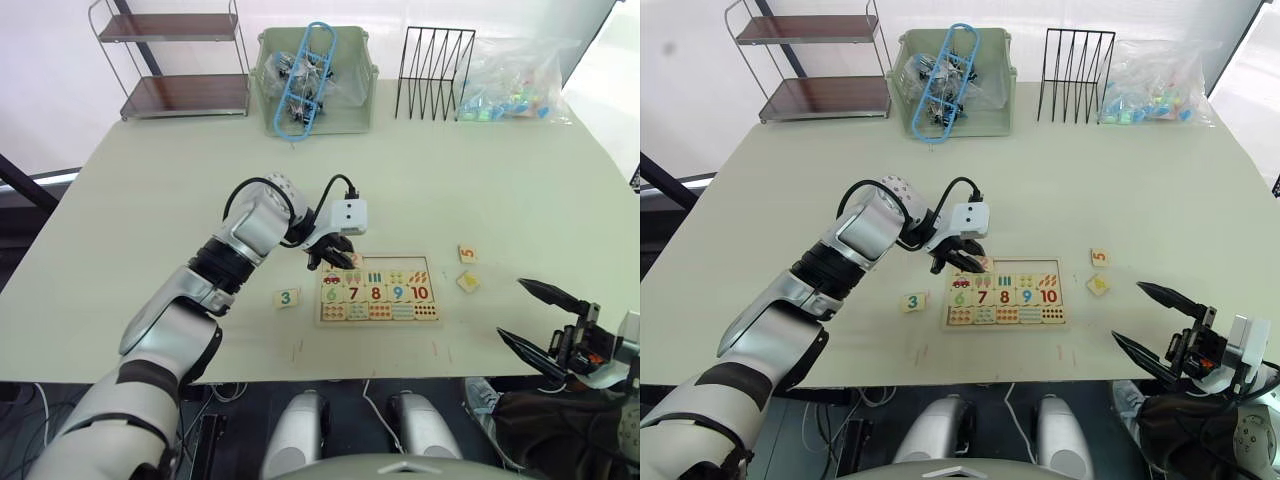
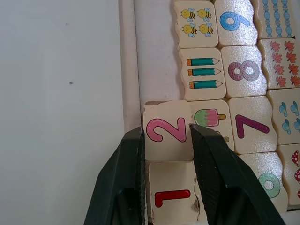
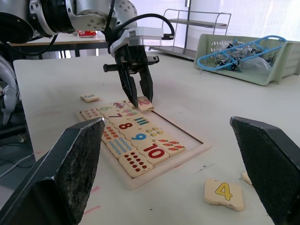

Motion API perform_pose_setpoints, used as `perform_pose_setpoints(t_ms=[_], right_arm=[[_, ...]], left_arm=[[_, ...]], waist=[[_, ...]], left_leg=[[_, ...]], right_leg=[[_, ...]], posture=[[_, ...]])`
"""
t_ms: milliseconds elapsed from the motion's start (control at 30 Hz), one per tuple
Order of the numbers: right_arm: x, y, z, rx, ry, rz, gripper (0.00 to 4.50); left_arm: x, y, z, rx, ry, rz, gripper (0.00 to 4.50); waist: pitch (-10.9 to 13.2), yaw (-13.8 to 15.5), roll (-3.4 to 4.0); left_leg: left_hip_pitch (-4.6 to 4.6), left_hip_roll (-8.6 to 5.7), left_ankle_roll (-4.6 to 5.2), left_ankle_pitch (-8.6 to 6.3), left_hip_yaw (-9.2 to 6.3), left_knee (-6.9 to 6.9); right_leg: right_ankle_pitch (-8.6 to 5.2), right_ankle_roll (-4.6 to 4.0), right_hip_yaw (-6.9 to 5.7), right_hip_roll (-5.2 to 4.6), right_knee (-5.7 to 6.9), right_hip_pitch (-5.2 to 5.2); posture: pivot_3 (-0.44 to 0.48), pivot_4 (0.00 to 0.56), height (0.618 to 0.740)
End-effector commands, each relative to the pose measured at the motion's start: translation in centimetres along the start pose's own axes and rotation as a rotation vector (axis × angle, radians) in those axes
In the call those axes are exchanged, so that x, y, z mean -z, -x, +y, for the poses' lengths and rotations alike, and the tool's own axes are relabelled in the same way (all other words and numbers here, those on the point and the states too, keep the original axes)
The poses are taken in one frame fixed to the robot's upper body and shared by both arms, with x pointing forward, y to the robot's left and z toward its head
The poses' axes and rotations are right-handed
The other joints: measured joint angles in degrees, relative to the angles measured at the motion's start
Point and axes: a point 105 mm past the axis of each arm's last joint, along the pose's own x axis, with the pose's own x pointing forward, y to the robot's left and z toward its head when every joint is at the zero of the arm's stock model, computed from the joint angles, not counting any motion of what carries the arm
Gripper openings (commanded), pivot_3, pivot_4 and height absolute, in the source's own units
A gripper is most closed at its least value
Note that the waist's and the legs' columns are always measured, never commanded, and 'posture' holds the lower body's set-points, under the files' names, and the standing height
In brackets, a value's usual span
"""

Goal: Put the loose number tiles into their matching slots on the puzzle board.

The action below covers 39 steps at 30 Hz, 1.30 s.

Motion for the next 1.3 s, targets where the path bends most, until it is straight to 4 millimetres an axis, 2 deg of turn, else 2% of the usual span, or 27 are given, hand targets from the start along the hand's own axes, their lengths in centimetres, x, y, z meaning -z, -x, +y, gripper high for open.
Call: perform_pose_setpoints(t_ms=[33,333,367,400,533,567,933,1133,1300], right_arm=[[-0.6,-0.2,0.1,-0.007,0.04,-0.011,4.5],[-0.7,-0.2,0.1,-0.006,0.039,-0.009,4.5],[-0.7,-0.2,0.1,-0.006,0.039,-0.009,4.5],[-0.7,-0.2,0.1,-0.006,0.038,-0.009,4.5],[-0.7,-0.2,0.0,-0.007,0.038,-0.01,4.5],[-0.7,-0.3,0.0,-0.007,0.038,-0.011,4.5],[-0.7,-0.3,-0.1,-0.002,0.038,-0.014,4.5],[-0.7,-0.3,-0.2,0.001,0.04,-0.013,4.5],[-0.7,-0.2,-0.2,0.0,0.039,-0.011,4.5]], left_arm=[[-0.7,0.2,0.1,-0.01,-0.04,0.006,0.95],[-0.7,0.0,-0.1,0.0,-0.031,0.004,0.95],[-0.7,0.0,-0.1,-0.002,-0.034,0.008,1.98],[-0.7,0.0,-0.1,-0.003,-0.034,0.008,2.3],[-0.7,0.0,-0.2,0.0,-0.028,0.005,4.28],[-0.7,0.0,-0.1,-0.001,-0.026,0.0,4.44],[-2.3,1.7,0.9,-0.008,0.034,-0.113,4.44],[-2.2,2.8,1.4,-0.028,0.065,-0.197,4.44],[-1.1,3.7,2.5,-0.106,0.087,-0.254,4.44]], waist=[[0.0,0.0,0.0],[0.0,0.0,0.0],[0.0,0.0,0.0],[0.0,0.0,0.0],[0.0,0.0,0.0],[0.0,0.0,0.0],[0.0,0.0,0.0],[0.0,0.0,0.0],[0.0,0.0,0.0]], left_leg=[[0.0,0.0,0.0,0.0,0.0,0.0],[0.0,0.0,0.0,0.0,0.0,0.01],[0.0,0.0,0.0,0.0,0.0,0.01],[0.0,0.0,0.0,0.0,0.0,0.01],[0.0,0.0,0.0,0.0,0.0,0.02],[0.0,0.0,0.0,0.0,0.0,0.02],[0.0,0.0,0.0,0.0,0.0,0.04],[0.01,0.0,0.0,0.0,0.01,0.04],[0.01,-0.01,0.0,0.0,0.01,0.05]], right_leg=[[0.0,0.0,0.0,0.0,0.01,0.0],[0.0,0.0,0.0,0.0,0.02,0.0],[0.0,0.0,0.0,0.0,0.03,0.0],[0.0,0.0,0.0,0.0,0.03,0.0],[0.0,0.0,0.0,0.0,0.04,0.0],[0.0,0.0,0.0,0.0,0.04,0.0],[0.0,0.0,0.0,0.0,0.08,-0.02],[0.0,0.0,0.01,0.0,0.13,-0.05],[0.0,-0.01,0.01,0.0,0.2,-0.08]], posture=[[0.0,0.15,0.74],[0.0,0.15,0.74],[0.0,0.15,0.74],[0.0,0.15,0.74],[0.0,0.15,0.74],[0.0,0.15,0.74],[0.0,0.15,0.74],[0.0,0.15,0.74],[0.0,0.15,0.74]])
